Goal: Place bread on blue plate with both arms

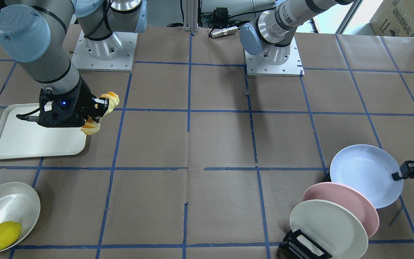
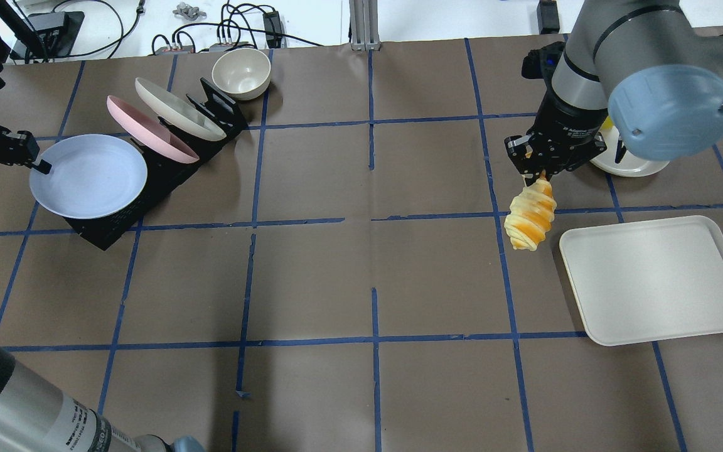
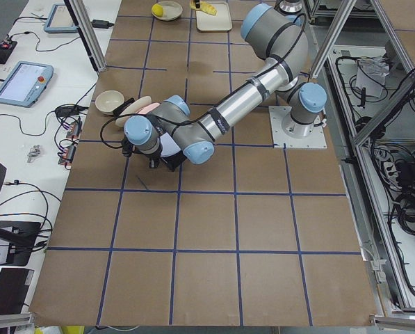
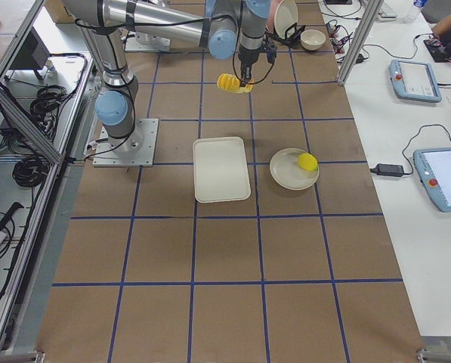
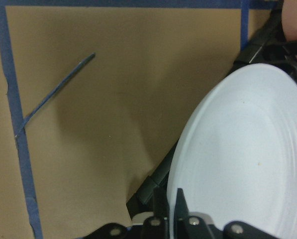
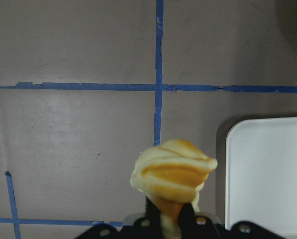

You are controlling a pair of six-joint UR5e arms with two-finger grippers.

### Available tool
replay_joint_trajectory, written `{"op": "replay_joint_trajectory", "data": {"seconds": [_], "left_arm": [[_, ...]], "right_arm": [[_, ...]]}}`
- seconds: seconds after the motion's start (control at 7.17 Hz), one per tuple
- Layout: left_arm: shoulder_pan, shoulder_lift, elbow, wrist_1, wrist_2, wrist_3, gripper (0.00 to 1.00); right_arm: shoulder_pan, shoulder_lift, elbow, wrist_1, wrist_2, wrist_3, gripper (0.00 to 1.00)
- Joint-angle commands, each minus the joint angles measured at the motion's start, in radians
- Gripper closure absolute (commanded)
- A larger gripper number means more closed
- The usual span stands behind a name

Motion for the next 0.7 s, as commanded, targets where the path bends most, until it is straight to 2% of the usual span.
{"op": "replay_joint_trajectory", "data": {"seconds": [0.0,0.14,0.42,0.56], "left_arm": [[0.011,0.120,-0.021,-0.147,0.041,0.021,0.95],[0.004,0.196,-0.047,-0.225,0.040,-0.035,0.95],[-0.082,0.353,-0.173,-0.226,0.040,-0.162,0.96],[-0.163,0.393,-0.219,-0.223,0.031,-0.245,0.96]], "right_arm": [[0.001,0.001,0.002,0.000,0.000,-0.001,0.77],[0.001,0.001,0.002,0.000,0.000,-0.001,0.77],[-0.001,0.002,0.002,-0.002,-0.002,-0.001,0.77],[0.001,0.002,0.002,-0.002,-0.002,-0.001,0.77]]}}
